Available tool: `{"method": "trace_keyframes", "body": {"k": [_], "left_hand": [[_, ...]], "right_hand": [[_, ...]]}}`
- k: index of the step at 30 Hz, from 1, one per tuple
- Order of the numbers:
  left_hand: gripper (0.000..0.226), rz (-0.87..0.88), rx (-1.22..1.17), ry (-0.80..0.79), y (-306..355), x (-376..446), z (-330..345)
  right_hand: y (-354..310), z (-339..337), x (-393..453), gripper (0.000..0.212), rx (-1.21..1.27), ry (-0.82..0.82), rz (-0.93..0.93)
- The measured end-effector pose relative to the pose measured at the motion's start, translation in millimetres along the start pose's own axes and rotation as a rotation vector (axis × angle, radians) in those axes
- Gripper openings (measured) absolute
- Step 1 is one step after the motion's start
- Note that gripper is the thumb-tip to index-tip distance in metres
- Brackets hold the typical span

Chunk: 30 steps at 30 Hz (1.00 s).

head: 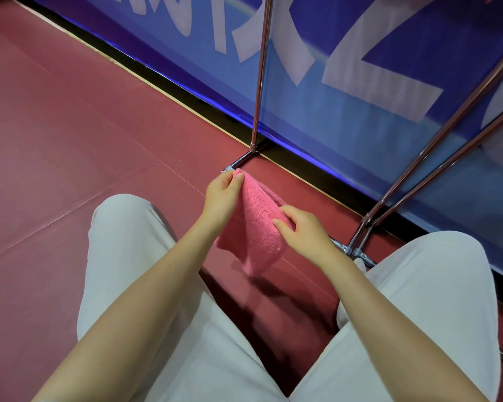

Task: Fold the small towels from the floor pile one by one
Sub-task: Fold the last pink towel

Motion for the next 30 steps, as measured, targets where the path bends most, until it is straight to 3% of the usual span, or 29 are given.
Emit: {"method": "trace_keyframes", "body": {"k": [5, 12, 18, 22, 27, 30], "left_hand": [[0.024, 0.137, 0.174, 0.069, -0.3, 1.4, -4.9], [0.020, 0.110, 0.155, 0.072, 0.6, -2.5, -4.4], [0.019, 0.212, 0.130, -0.044, 12.8, -17.3, 5.7], [0.017, 0.288, 0.157, -0.103, 18.9, -27.6, 10.0], [0.030, 0.382, 0.194, -0.171, 24.7, -37.2, 11.4], [0.027, 0.391, 0.188, -0.173, 27.3, -38.7, 9.6]], "right_hand": [[-2.4, -12.1, 0.5, 0.010, -0.022, 0.135, -0.020], [-3.6, -18.9, 2.3, 0.016, -0.142, 0.267, -0.077], [9.1, -24.0, 1.8, 0.023, -0.147, 0.252, 0.107], [17.9, -23.0, 1.9, 0.046, -0.063, 0.213, 0.221], [29.9, -16.5, 4.0, 0.007, -0.098, 0.144, 0.256], [34.3, -14.7, 3.4, 0.013, -0.090, 0.148, 0.252]]}}
Point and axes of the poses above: each hand's wrist, its own x-axis towards the middle knuckle, its own z-axis out of the palm, y = z × x, the point moved 4 cm from there along x, towards the middle knuckle, and after that the axes turned 6 degrees about x, right-handed, at the moved point
